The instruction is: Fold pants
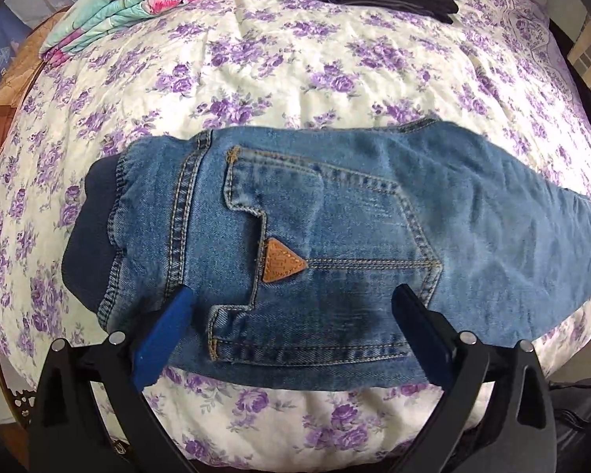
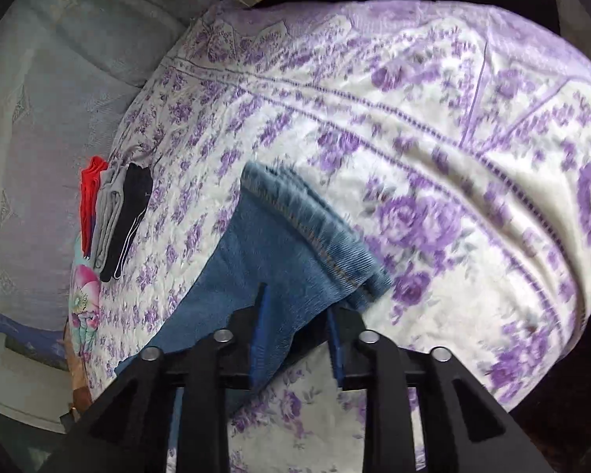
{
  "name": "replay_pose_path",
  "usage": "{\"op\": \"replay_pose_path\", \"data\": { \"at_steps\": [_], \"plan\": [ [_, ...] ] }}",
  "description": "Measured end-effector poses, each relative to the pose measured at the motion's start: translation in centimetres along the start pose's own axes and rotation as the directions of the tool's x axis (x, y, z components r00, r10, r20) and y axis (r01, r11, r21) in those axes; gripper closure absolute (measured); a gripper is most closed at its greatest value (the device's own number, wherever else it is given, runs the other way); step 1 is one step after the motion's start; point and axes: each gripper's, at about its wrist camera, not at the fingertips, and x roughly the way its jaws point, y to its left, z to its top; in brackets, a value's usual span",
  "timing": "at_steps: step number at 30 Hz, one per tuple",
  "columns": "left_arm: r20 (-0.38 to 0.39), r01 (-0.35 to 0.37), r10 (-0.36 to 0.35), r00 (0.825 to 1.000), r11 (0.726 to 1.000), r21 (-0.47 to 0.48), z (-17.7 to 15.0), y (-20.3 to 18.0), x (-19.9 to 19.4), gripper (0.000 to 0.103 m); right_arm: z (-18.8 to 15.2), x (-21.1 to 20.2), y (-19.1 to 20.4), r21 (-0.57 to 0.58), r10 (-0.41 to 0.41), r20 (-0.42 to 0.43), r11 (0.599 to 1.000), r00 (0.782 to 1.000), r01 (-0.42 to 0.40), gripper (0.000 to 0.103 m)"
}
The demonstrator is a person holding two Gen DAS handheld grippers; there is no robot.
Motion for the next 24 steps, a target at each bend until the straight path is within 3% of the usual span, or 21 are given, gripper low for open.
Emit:
{"op": "replay_pose_path", "data": {
  "at_steps": [1, 3, 5, 7, 9, 12, 14, 15, 18, 21, 24],
  "plan": [
    [0.019, 0.02, -0.02, 1.0, 1.0, 0.006, 0.1, -0.2, -0.6, 0.005, 0.8, -1.0, 0.0, 0.0, -0.036, 0.053, 0.999, 0.998, 0.036, 0.063],
    [0.064, 0.062, -0.065, 0.996, 0.997, 0.05, 0.6, -1.5, -1.9, 0.005, 2.0, -2.0, 1.9, -0.083, -0.002, 0.101, 0.996, 0.995, 0.011, 0.063],
    [0.1, 0.076, -0.087, 0.991, 0.991, 0.108, 1.4, -3.2, -2.5, 0.005, 1.3, -1.2, 6.7, -0.248, 0.099, 0.045, 0.965, 0.994, -0.085, 0.064],
    [0.115, 0.066, -0.084, 0.99, 0.987, 0.148, 2.3, -4.9, -2.1, 0.005, -0.8, 0.9, 12.9, -0.412, 0.2, -0.09, 0.884, 0.976, -0.22, 0.064],
    [0.113, 0.062, -0.081, 0.99, 0.985, 0.163, 3.0, -6.0, -1.2, 0.005, -4.1, 3.2, 19.0, -0.534, 0.252, -0.241, 0.772, 0.937, -0.345, 0.064],
    [0.071, 0.0, -0.01, 0.997, 0.991, 0.135, 3.1, -5.7, 1.2, 0.005, -9.2, 6.7, 26.1, -0.614, 0.255, -0.405, 0.636, 0.878, -0.467, 0.064],
    [0.042, -0.032, 0.028, 0.999, 0.994, 0.103, 2.5, -4.4, 3.1, 0.005, -12.2, 8.6, 28.8, -0.641, 0.227, -0.471, 0.575, 0.852, -0.508, 0.063],
    [0.045, -0.012, 0.007, 0.999, 0.995, 0.098, 2.2, -3.9, 3.9, 0.004, -13.5, 10.1, 29.9, -0.657, 0.184, -0.504, 0.553, 0.844, -0.513, 0.062],
    [0.078, -0.041, 0.032, 0.996, 0.993, 0.111, 1.8, -4.1, 3.9, 0.004, -16.5, 14.7, 29.9, -0.697, 0.037, -0.526, 0.553, 0.849, -0.456, 0.062],
    [0.095, -0.022, 0.014, 0.995, 0.996, 0.085, 1.9, -3.5, 2.1, 0.005, -16.3, 15.0, 30.2, -0.694, 0.035, -0.517, 0.567, 0.855, -0.443, 0.062],
    [0.145, -0.032, 0.027, 0.989, 0.999, 0.03, 1.7, -1.0, -0.2, 0.005, -15.3, 11.9, 30.9, -0.722, 0.097, -0.478, 0.523, 0.873, -0.453, 0.061]
  ]
}}
